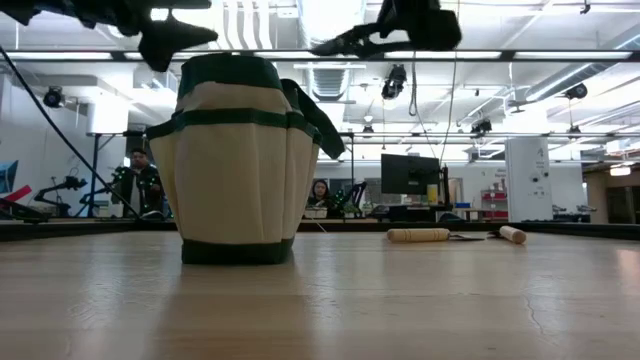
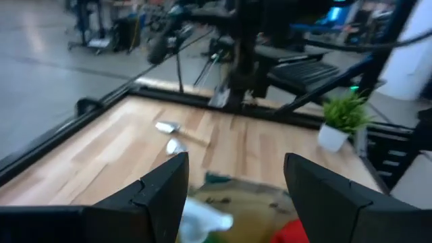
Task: Pick & Place Garden tools in Gardening bag
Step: Put the green shear scissors into the gardening bag
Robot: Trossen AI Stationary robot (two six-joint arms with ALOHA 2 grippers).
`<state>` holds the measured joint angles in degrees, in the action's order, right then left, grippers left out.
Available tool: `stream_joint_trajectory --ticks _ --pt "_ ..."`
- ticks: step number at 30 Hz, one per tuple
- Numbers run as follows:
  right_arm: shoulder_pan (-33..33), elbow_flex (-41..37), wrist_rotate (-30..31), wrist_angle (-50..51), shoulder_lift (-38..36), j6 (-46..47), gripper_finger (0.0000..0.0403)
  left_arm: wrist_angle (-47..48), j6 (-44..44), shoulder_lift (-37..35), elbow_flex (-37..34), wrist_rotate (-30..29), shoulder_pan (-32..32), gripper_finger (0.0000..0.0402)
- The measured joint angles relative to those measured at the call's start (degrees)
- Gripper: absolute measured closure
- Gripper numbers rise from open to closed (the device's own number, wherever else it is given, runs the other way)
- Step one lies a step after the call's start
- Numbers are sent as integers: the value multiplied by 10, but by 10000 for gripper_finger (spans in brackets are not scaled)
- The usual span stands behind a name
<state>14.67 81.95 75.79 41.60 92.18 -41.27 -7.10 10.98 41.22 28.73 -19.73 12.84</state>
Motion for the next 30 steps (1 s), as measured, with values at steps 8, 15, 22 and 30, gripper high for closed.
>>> stream_joint_trajectory --ticks 8,15,22,30 --pt "23 28 -105 -103 -74 186 368 -171 -86 82 0 6 -1 156" --pt "38 -48 -306 -375 -145 206 368 -358 -158 189 0 46 -8 156" --pt "36 -154 -402 -567 -165 189 368 -469 -273 274 27 105 -12 156" --pt "29 -214 -493 -659 -157 179 368 -355 -255 329 149 159 -29 156"
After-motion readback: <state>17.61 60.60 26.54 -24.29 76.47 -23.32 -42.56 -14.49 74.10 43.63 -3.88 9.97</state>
